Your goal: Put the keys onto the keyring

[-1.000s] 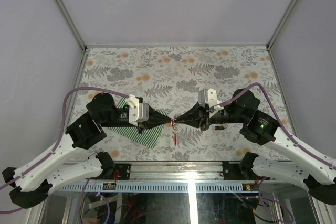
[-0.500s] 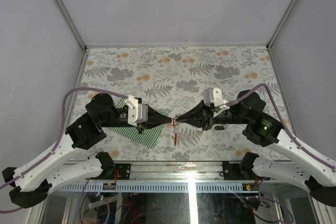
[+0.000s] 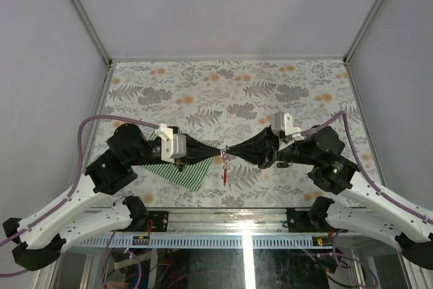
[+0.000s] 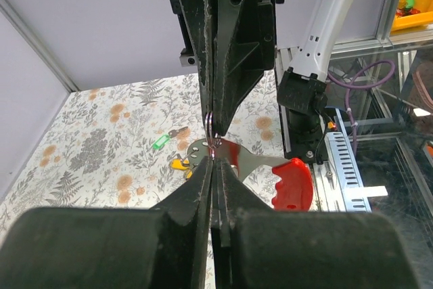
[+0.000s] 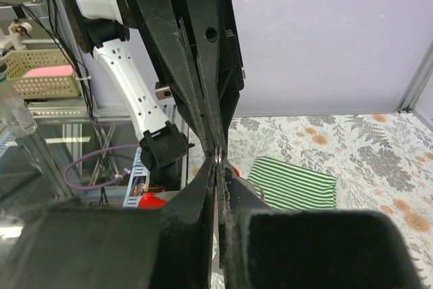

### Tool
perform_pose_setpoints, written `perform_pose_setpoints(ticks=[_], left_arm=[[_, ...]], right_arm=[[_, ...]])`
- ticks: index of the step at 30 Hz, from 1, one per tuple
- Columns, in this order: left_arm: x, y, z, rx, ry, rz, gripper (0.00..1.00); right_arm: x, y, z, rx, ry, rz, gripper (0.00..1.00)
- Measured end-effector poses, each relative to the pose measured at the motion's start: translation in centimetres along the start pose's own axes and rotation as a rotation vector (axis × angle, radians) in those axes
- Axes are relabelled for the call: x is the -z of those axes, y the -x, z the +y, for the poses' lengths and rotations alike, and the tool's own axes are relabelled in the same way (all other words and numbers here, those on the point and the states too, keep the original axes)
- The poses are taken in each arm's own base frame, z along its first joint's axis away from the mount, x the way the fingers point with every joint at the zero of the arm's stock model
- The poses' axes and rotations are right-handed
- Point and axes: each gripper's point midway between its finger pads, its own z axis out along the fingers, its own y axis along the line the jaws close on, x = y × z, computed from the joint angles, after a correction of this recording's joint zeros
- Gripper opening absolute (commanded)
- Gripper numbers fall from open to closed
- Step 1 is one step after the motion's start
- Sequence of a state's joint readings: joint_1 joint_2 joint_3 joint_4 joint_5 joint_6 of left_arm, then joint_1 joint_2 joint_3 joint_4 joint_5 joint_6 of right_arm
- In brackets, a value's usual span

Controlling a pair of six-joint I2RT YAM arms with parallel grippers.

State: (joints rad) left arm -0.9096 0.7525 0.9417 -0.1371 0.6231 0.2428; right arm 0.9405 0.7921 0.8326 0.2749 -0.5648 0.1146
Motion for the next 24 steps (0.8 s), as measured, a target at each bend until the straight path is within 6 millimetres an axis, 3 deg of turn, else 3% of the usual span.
perform_pose_setpoints(ticks=[10,24], left_arm=[[-0.2,0.7,0.2,0.020,0.022,-0.077,0.00],[-0.3,1.9,0.3,0.062,0.041,-0.156,0.24]], right_arm=[[-0.4,1.1,-0.1,-0.043,-0.008,-0.150,0.00],[-0.7,3.5,-0.3,0.000,-0.005,-0.271,0.00]])
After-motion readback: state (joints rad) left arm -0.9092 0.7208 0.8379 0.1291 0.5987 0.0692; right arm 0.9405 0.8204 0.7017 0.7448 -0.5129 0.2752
